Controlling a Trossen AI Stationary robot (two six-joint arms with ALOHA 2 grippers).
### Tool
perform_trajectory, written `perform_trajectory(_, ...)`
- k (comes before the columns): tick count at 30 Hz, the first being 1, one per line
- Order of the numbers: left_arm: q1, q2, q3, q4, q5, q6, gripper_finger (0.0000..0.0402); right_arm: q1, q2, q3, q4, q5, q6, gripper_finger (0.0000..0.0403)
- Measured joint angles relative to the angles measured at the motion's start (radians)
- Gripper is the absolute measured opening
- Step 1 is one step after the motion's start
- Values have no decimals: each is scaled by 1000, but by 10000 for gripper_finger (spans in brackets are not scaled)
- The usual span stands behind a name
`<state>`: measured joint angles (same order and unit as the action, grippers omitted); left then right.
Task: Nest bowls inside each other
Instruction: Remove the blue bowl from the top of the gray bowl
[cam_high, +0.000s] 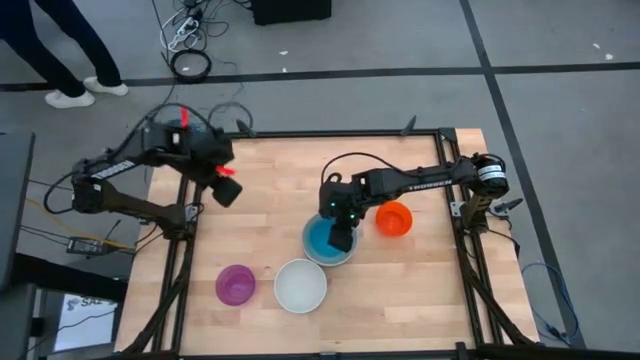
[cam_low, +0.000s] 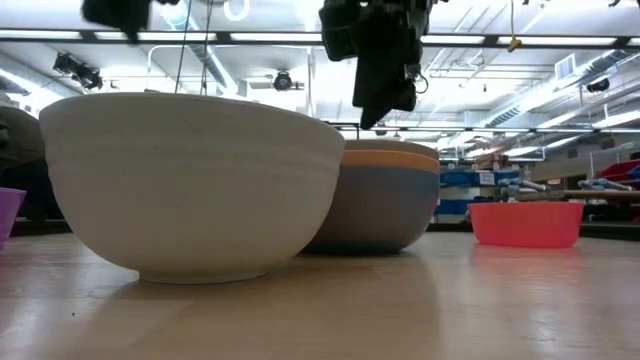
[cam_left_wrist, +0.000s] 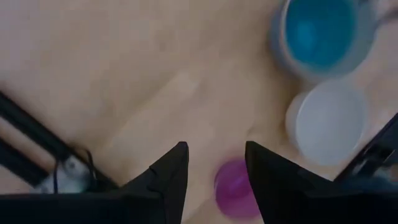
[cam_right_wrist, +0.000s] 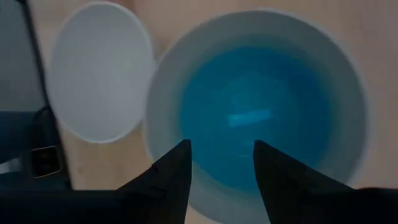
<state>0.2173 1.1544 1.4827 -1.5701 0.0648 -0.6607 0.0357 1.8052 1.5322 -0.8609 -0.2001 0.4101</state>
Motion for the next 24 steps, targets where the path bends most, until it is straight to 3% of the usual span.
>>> perform_trajectory(8, -101, -68, -283, 12, 138, -99, 167, -6, -1, 0, -19, 32, 16, 160)
perform_trajectory(16, -238, -84, -434, 157, 207, -208, 167, -8, -28, 0, -53, 149, 80, 160)
perform_trajectory(24, -321, -83, -465, 267, 173, -329, 167, -32, -111, 0, -415, 368, 236, 160)
